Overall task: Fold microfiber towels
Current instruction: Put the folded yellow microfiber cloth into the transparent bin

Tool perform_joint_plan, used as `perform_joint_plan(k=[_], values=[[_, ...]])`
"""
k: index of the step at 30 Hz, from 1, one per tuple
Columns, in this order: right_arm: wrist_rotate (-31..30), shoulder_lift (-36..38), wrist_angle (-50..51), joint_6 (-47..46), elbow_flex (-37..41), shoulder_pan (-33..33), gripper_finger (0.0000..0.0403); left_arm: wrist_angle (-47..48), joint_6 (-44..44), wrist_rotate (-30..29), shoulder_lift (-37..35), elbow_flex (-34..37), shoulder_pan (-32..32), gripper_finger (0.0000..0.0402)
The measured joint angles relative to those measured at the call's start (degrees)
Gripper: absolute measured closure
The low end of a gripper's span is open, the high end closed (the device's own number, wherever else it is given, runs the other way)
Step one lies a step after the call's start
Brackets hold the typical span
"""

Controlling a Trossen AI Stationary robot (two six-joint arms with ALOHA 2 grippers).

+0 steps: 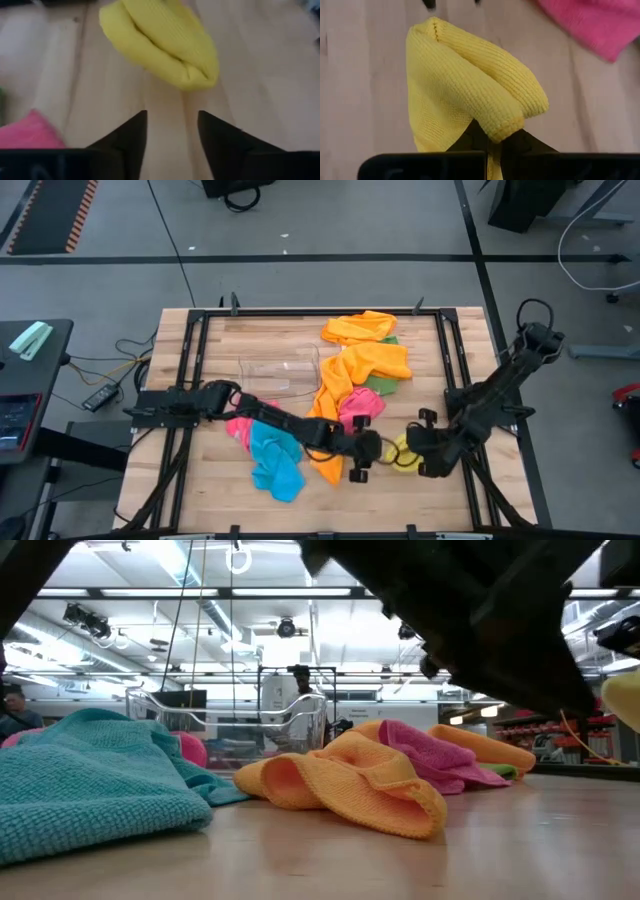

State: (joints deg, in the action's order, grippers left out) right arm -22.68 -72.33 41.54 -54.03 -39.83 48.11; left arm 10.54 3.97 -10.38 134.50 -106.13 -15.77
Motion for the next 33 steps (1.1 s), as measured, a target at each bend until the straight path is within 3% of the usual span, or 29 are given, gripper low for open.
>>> perform_joint_plan(k=[4,10,20,33], values=[[-4.79,-0.47,2.67,-4.83,-0.01,2.64,0.0385,-2.91,2.14,8.70,0.00,0.02,2.85,0.0162],[-4.26,-0.42,4.92,-10.13,-0.01,2.08,0.0385,-4.03,6.17,16.19,0.00,0.02,7.40,0.0107],[-0.39,-0.40,5.14,-11.92,-0.03,-2.83,0.0385,-9.08,8.18,16.79,-1.29,0.04,9.61,0.0076],[-4.26,-0.40,1.55,-9.16,-0.07,-7.62,0.0385,-9.33,10.38,13.76,-1.31,0.02,9.75,0.0076]])
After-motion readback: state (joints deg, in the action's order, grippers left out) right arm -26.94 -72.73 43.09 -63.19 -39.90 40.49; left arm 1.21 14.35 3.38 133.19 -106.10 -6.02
